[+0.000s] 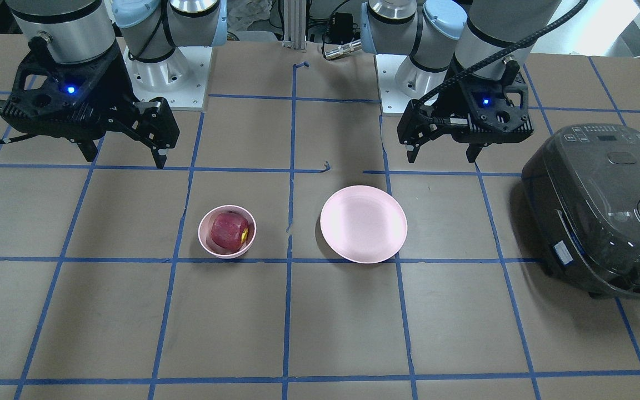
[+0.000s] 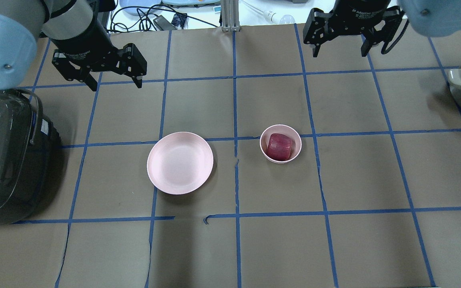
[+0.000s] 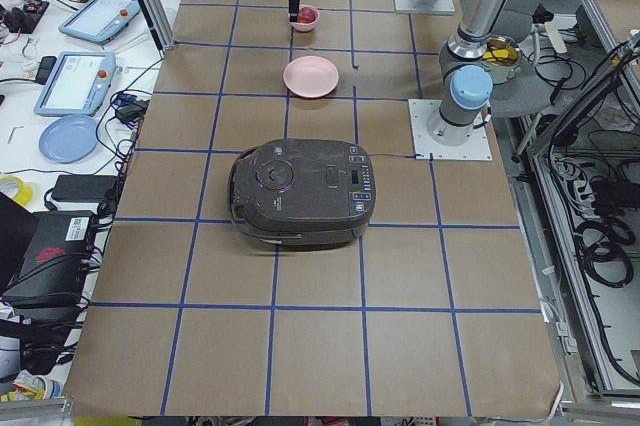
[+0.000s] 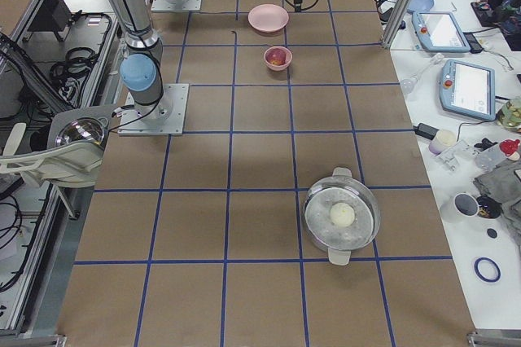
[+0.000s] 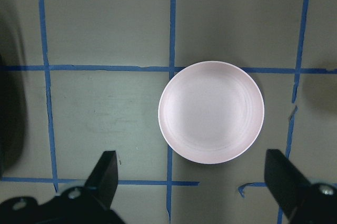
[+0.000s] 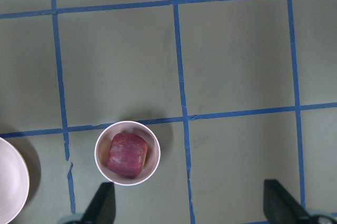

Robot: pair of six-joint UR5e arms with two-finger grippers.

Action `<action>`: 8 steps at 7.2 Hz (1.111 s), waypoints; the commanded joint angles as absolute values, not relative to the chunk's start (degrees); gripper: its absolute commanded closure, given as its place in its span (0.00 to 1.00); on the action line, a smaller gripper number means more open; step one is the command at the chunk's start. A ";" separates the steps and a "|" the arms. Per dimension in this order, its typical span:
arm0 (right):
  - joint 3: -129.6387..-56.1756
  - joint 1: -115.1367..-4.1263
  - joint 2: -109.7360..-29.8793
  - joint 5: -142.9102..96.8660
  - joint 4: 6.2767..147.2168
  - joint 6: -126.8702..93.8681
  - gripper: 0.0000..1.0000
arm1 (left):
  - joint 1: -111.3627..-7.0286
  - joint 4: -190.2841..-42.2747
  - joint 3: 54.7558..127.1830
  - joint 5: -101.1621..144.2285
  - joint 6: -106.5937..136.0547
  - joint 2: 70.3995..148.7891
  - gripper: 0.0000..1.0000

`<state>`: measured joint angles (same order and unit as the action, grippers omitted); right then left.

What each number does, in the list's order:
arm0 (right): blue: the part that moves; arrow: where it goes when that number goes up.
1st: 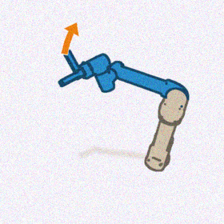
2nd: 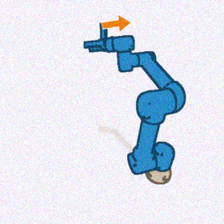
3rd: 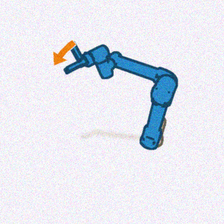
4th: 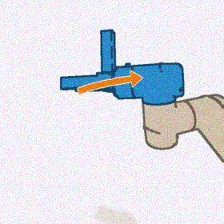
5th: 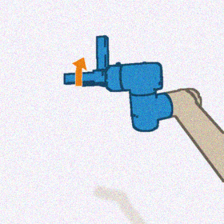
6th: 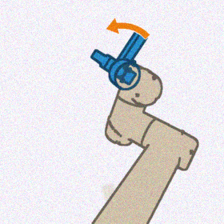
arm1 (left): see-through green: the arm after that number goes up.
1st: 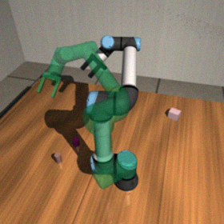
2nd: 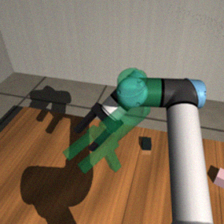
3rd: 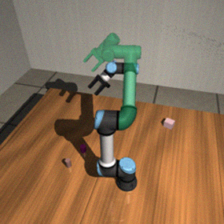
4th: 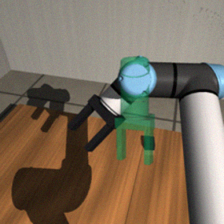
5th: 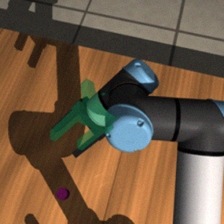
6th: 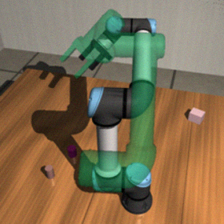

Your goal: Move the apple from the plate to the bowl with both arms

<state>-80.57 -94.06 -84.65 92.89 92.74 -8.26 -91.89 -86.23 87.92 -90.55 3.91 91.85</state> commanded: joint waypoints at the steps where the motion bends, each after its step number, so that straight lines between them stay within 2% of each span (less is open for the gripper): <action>1: -80.60 -94.04 -84.64 92.90 92.72 -8.26 0.00 | -91.85 -86.22 88.15 -90.70 3.87 91.85 0.00; 8: -80.60 -94.13 -84.64 92.90 92.72 -8.26 0.00 | -91.93 -85.96 87.89 -89.74 3.78 92.55 0.00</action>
